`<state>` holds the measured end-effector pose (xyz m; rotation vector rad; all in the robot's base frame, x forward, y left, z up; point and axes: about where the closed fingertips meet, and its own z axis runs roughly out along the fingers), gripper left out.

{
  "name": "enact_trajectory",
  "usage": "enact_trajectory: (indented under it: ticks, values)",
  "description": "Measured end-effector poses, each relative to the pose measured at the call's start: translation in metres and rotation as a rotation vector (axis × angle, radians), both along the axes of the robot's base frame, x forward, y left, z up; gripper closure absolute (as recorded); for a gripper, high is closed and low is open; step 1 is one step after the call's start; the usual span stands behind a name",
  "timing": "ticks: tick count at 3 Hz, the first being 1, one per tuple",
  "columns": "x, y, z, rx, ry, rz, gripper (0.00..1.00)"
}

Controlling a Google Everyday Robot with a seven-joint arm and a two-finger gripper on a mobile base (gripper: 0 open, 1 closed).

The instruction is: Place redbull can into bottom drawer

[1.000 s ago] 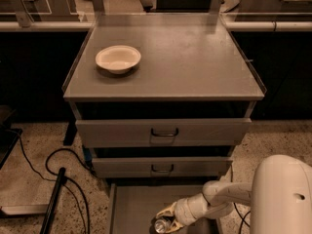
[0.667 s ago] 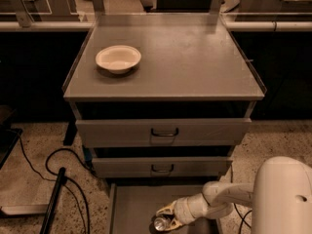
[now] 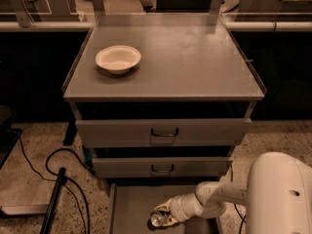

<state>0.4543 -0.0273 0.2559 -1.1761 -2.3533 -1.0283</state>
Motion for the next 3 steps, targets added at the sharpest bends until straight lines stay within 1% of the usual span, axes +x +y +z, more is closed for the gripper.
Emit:
enact_trajectory:
  ticks: [1, 3]
  values:
    - [0.0, 0.006, -0.006, 0.002, 0.007, 0.002, 1.0]
    - [0.012, 0.018, -0.033, -0.024, 0.034, -0.064, 1.0]
